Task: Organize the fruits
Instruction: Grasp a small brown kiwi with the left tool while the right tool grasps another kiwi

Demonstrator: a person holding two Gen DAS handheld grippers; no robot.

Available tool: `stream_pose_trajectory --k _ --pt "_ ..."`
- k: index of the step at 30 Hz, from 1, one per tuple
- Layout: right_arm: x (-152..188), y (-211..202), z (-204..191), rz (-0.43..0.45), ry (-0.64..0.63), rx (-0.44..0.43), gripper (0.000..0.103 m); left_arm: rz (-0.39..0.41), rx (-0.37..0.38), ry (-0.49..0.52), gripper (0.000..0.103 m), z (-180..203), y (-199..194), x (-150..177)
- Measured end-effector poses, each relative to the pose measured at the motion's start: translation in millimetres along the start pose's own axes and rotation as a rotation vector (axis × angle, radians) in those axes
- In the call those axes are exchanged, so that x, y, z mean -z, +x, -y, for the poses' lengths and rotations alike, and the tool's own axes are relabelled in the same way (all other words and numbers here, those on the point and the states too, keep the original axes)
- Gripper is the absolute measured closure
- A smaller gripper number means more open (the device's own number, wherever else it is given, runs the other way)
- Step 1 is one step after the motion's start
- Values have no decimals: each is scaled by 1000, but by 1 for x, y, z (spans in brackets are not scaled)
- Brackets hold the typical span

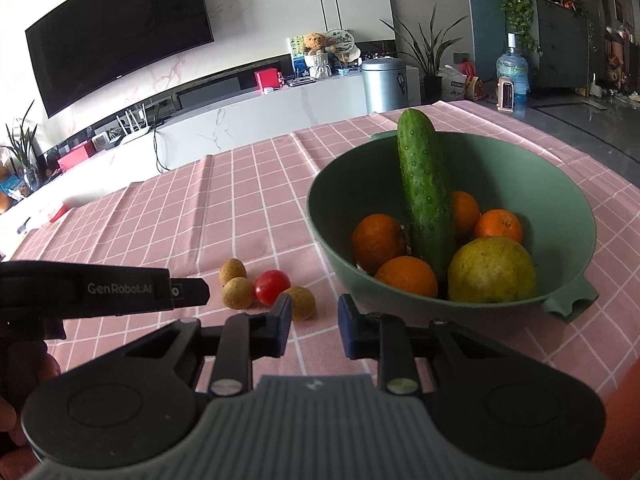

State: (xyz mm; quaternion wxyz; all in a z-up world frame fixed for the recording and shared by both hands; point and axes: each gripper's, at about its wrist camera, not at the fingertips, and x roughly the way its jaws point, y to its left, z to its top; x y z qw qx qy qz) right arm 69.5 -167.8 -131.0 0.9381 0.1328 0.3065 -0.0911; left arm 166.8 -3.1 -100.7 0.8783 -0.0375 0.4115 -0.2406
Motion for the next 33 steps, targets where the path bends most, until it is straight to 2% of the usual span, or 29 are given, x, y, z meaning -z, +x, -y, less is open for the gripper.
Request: stream_pose_trajectory --k 5,8,13,19,24,28,33 --pt "0 10 5 -29 32 -17 83 -39 35 1 68 1 17 -3" --pt "1 16 6 -39 34 -23 83 -49 5 36 68 7 25 -1" --pt "4 25 7 -56 43 -43 83 -49 19 41 69 8 29 -3" --pt "6 31 5 -62 39 -68 83 -63 50 43 76 10 30 -1" --pt "6 32 2 -52 34 -67 81 -41 19 41 76 10 17 -4" --pt "10 34 0 -44 40 -31 81 -61 -27 0 76 -2 8 -4" --pt "12 39 -11 -32 36 2 80 -67 -44 -33 76 -11 1 -3"
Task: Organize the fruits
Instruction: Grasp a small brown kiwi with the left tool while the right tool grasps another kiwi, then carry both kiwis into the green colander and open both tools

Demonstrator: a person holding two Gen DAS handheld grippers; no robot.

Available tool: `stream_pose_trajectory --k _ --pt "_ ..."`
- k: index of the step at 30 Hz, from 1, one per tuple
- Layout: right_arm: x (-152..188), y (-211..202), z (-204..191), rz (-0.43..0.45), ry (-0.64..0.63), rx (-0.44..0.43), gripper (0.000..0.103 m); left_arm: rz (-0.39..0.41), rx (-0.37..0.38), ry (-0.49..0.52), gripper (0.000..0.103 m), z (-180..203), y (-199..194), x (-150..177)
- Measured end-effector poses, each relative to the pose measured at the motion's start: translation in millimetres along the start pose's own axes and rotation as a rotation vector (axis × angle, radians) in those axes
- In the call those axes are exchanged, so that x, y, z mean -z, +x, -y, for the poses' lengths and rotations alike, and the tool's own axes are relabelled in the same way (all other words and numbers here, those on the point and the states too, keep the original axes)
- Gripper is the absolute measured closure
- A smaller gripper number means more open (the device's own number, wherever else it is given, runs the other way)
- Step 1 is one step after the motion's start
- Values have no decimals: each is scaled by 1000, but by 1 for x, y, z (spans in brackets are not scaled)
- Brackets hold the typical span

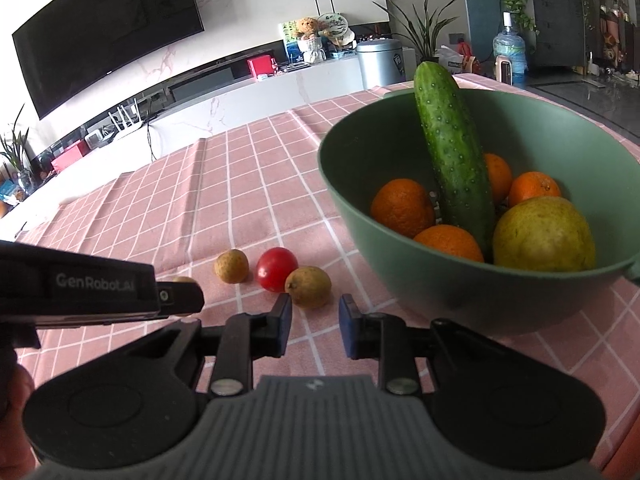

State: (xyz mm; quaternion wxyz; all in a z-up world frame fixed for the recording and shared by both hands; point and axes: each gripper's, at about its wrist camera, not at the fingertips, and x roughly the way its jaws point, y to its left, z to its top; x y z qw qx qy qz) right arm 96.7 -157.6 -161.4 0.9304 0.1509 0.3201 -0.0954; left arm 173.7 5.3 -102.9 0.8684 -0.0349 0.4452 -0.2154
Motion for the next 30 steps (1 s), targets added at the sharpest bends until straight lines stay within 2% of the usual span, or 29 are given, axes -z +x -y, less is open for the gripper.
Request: stream_pose_trajectory --k 3,6,10,13,19,24,30 --pt "0 2 -6 18 6 18 75 3 -1 -2 76 -1 0 -2" --pt "-2 7 -11 22 6 40 74 4 6 -15 76 -2 1 -3" --pt "-3 10 -12 33 18 59 75 4 9 -28 76 -5 2 -3" --pt "-2 10 -12 40 13 62 81 0 11 -28 76 -6 2 -3" --pt "-2 6 -12 42 -8 53 81 -5 11 -20 76 -5 0 0" --pt "-3 -9 -10 24 -25 3 82 -10 -9 -16 76 -1 -5 3" --pt "-9 -26 -8 -24 -49 -92 82 16 -19 -59 76 -1 -26 3"
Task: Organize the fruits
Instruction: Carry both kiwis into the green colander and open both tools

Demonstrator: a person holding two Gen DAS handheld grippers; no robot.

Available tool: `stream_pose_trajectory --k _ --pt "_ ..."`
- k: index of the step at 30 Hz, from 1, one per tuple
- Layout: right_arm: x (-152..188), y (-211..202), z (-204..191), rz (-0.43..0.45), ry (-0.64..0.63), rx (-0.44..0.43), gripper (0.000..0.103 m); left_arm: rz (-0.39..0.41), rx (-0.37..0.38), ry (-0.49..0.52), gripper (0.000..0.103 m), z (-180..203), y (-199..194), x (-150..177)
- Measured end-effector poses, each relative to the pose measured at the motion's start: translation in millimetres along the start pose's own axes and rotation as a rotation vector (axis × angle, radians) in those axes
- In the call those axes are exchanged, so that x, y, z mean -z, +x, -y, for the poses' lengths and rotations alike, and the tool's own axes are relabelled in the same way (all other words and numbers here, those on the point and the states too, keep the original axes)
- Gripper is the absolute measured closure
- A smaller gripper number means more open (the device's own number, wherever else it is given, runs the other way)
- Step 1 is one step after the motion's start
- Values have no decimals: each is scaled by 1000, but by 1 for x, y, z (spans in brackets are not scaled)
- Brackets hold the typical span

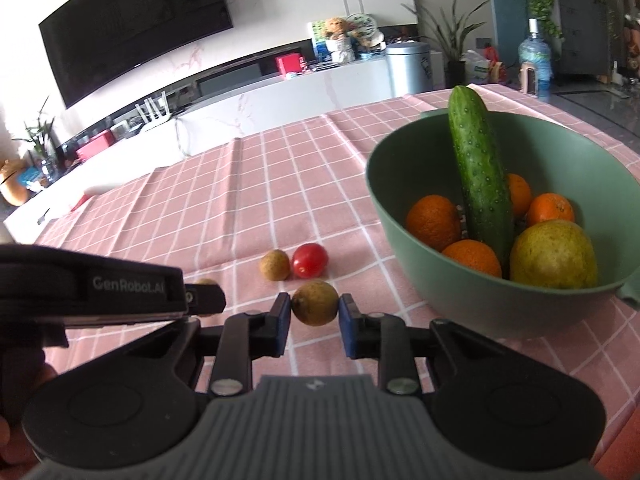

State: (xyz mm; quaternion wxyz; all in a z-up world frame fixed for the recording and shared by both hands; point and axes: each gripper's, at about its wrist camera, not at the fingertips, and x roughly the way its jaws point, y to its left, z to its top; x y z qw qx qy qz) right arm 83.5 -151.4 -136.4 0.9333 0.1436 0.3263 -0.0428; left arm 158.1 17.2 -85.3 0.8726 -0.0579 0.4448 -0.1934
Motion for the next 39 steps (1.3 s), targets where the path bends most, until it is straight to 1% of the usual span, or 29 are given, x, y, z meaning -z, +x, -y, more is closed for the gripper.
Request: stream_pose_trajectory --k 4,7,11,16,21,26,29,31,39 --pt "-6 -17 -3 -13 -28 -74 82 14 -15 -19 76 3 -18 4" --pt "-10 -34 -3 -7 -58 -118 82 27 -10 -31 76 10 -30 4" --pt "-18 -57 4 8 -102 -146 82 55 13 -32 76 26 -44 0" --pt "-27 -84 30 -14 -160 -144 82 82 65 -3 76 59 -54 -7" --pt "-48 -95 68 -94 -143 -162 81 84 117 58 76 100 -51 -13" --pt "-73 -104 101 -113 -234 -127 82 58 153 111 76 141 -36 -17" --pt "-86 -101 121 -142 -276 -104 82 14 200 124 76 161 -22 -19" --pt "-94 -97 133 -153 -309 -83 82 -14 217 142 76 172 -11 -21" --pt "-106 -69 159 -237 -447 -68 82 -111 218 183 76 194 31 -26"
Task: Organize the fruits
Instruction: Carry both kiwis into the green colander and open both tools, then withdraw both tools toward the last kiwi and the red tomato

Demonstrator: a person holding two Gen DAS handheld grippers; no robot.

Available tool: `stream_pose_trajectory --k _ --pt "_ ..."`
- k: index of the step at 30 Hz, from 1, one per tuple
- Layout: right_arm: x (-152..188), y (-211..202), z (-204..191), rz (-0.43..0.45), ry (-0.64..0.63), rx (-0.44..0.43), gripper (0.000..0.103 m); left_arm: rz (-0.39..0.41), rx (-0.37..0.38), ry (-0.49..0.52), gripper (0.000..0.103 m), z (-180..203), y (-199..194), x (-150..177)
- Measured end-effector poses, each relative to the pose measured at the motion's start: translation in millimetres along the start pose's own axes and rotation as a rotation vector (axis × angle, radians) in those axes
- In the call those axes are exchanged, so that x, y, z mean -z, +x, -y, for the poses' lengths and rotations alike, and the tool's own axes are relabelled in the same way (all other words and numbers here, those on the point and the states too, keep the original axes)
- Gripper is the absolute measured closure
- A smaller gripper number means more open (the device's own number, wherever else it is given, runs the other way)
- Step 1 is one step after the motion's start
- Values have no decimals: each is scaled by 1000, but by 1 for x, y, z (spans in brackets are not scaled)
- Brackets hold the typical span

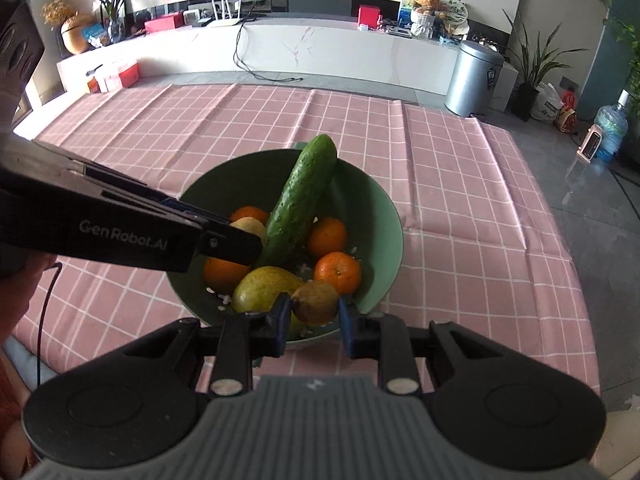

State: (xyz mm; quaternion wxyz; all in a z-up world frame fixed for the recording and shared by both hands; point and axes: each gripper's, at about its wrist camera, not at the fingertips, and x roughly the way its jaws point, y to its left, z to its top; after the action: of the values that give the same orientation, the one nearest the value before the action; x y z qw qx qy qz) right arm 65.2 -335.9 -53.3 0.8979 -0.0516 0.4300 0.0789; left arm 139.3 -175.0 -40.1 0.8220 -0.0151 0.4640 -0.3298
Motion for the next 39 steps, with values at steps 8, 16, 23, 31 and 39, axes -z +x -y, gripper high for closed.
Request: stream_pose_trajectory --k 8,16,23,31,39 --pt "-7 26 10 -32 -103 4 82 -48 7 26 76 4 25 -3" --pt "-12 45 9 -70 -154 -19 82 -82 5 23 76 1 41 -8" --pt "-15 56 7 -102 -172 -27 82 -104 5 24 76 -3 51 -8" --pt "-16 63 4 -123 -172 -34 82 -97 -29 43 67 -3 53 -7" --pt "-17 58 1 -121 -174 -30 72 -59 -21 44 46 -2 37 -7"
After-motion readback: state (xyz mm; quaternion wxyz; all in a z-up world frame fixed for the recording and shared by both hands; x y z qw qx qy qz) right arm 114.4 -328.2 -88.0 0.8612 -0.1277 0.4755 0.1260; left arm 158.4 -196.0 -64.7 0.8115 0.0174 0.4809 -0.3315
